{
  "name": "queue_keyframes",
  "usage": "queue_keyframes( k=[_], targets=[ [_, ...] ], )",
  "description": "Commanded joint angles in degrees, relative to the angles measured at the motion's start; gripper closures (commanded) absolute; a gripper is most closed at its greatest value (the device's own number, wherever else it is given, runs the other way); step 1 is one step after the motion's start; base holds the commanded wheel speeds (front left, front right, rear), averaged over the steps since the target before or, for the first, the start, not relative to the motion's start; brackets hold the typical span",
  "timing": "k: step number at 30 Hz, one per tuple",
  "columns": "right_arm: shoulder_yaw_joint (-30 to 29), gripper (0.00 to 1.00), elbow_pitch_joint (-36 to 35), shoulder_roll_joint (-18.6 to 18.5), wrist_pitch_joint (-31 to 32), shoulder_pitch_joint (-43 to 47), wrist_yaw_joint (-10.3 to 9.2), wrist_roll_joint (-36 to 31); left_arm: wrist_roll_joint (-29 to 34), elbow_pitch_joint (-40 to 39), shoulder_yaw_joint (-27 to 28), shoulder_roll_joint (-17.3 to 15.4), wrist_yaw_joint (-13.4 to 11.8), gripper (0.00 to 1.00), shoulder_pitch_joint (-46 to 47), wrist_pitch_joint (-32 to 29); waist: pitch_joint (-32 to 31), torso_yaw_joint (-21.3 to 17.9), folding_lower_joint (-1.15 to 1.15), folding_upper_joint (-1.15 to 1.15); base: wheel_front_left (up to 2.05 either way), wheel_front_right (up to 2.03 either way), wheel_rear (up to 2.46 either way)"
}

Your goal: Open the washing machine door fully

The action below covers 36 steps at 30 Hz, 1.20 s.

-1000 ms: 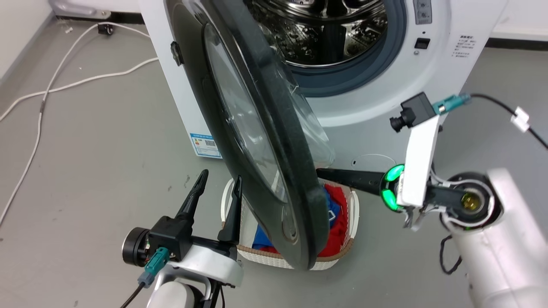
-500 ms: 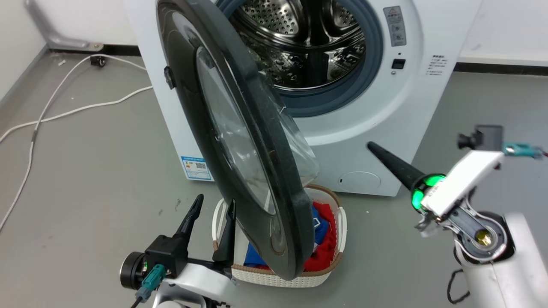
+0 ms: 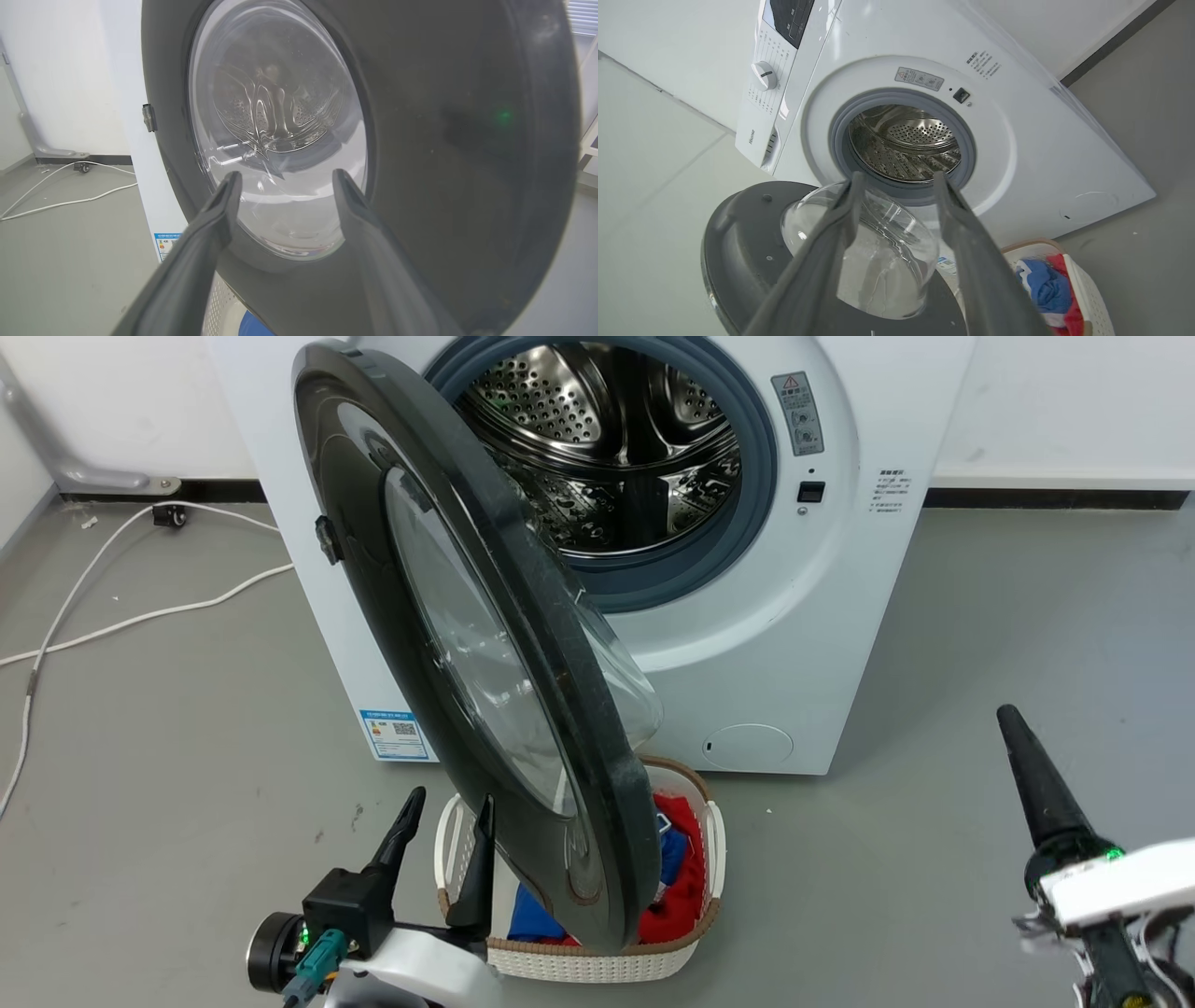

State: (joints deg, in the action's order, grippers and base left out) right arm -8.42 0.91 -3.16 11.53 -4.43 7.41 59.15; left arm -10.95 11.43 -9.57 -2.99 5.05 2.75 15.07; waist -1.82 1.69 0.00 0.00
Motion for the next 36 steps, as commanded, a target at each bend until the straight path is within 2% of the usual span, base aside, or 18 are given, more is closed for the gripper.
queue_keyframes(
  k=[1,5,8,12,14,18,23,36],
  targets=[
    [-0.1,0.0,-0.6,0.3,-0.8,1.1,0.15,-1.7,0.1,0.1,0.2,0.0,0.1,0.0,-0.5,0.1,-0.1,0.0,0.0,0.0,0.0,0.0,0.0],
    [-0.5,0.0,-3.7,0.2,-6.3,3.8,0.15,-14.2,0.2,0.5,0.6,0.0,0.1,0.0,-0.5,0.1,-0.3,-0.2,0.0,0.0,0.0,0.0,0.0],
    [-0.7,0.0,-6.0,0.3,-8.7,4.9,0.15,-20.6,0.5,0.8,1.0,0.0,-0.2,0.0,-0.2,0.1,-0.2,-0.2,0.0,0.0,0.0,0.0,0.0],
    [0.1,0.0,-8.9,-0.6,-11.3,6.3,0.11,-33.5,0.9,0.9,1.5,0.0,-0.3,0.0,0.6,0.1,-0.2,-0.1,0.0,0.0,0.0,0.0,0.0],
    [1.1,0.0,-10.0,-1.0,-12.2,6.8,0.08,-39.5,1.1,0.9,1.7,-0.1,-0.2,0.0,0.9,0.1,-0.1,0.0,0.0,0.0,0.0,0.0,0.0],
    [4.2,0.0,-10.0,-0.7,-13.7,8.9,0.07,-47.3,1.6,0.8,2.2,-0.2,-0.2,0.0,1.2,0.1,0.2,0.1,0.0,0.0,0.0,0.0,0.0],
    [6.4,0.0,-7.1,-0.2,-16.1,10.8,0.07,-51.7,2.0,0.7,3.0,-0.3,-0.3,0.0,1.2,0.1,0.8,0.0,0.0,0.0,0.0,0.0,0.0],
    [6.7,0.0,-0.8,0.3,-20.0,9.0,0.07,-53.2,2.9,1.5,3.8,-0.3,0.1,0.0,1.8,0.1,1.4,-0.3,0.0,0.0,0.0,0.0,0.0]
  ],
)
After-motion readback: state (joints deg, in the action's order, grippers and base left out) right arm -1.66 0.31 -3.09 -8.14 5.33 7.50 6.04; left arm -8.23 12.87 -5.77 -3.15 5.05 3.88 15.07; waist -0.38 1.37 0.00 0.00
